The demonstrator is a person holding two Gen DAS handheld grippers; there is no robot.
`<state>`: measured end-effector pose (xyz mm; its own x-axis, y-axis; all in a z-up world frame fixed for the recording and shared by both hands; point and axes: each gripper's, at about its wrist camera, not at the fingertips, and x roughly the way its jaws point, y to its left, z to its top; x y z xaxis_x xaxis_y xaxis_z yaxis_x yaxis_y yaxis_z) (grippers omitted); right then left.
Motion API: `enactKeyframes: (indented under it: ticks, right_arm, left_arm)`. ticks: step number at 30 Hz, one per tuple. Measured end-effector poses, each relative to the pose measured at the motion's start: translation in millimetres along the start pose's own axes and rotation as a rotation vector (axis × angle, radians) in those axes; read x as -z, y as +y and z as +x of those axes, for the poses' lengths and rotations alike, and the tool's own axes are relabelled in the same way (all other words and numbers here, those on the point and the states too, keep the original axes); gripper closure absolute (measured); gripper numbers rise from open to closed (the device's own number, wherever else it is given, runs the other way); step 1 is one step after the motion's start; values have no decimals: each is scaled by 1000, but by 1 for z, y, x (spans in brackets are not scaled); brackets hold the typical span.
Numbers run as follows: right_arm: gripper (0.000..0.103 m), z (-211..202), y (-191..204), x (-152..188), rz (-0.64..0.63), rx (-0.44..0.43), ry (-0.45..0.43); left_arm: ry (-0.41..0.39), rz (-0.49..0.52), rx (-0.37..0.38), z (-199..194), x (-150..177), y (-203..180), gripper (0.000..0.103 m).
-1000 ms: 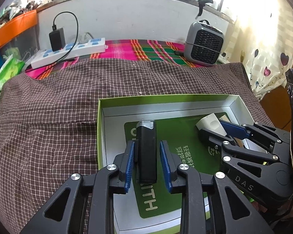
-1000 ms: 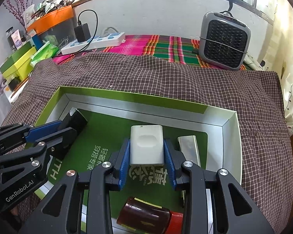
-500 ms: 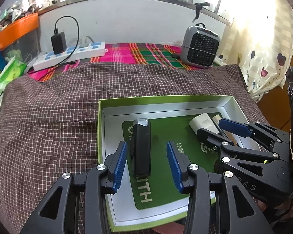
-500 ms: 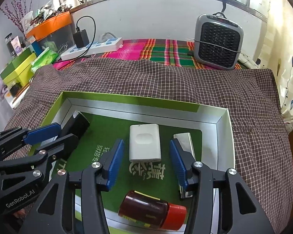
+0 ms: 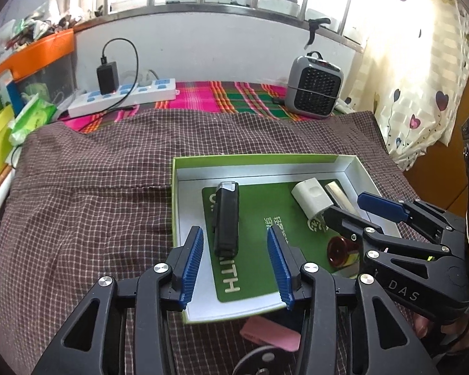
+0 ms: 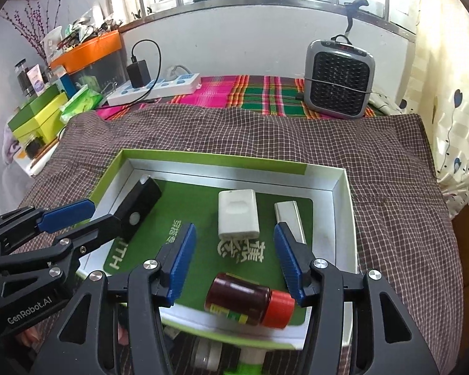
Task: Organize rigid objects
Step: 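Withdraw both grippers from the box toward the remaining items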
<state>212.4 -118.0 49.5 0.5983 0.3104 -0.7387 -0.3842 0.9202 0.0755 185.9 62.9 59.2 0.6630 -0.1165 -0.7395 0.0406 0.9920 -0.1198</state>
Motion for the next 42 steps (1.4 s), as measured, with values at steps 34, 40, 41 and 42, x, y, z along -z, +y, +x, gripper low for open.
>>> enactKeyframes:
  ticks: [34, 40, 41, 42]
  right_arm:
    - [49, -69, -22, 84, 84, 30, -44]
    - [48, -63, -18, 98, 83, 13, -22]
    - [48, -62, -17, 99, 82, 11, -18]
    - [48, -60, -16, 100, 82, 8, -9]
  left_arm:
    - [1, -71, 98, -48, 79, 19, 58]
    - [22, -69, 114, -46, 88, 22, 58]
    - [23, -69, 118, -46, 89, 23, 58]
    - [27, -69, 123, -45, 90, 23, 58]
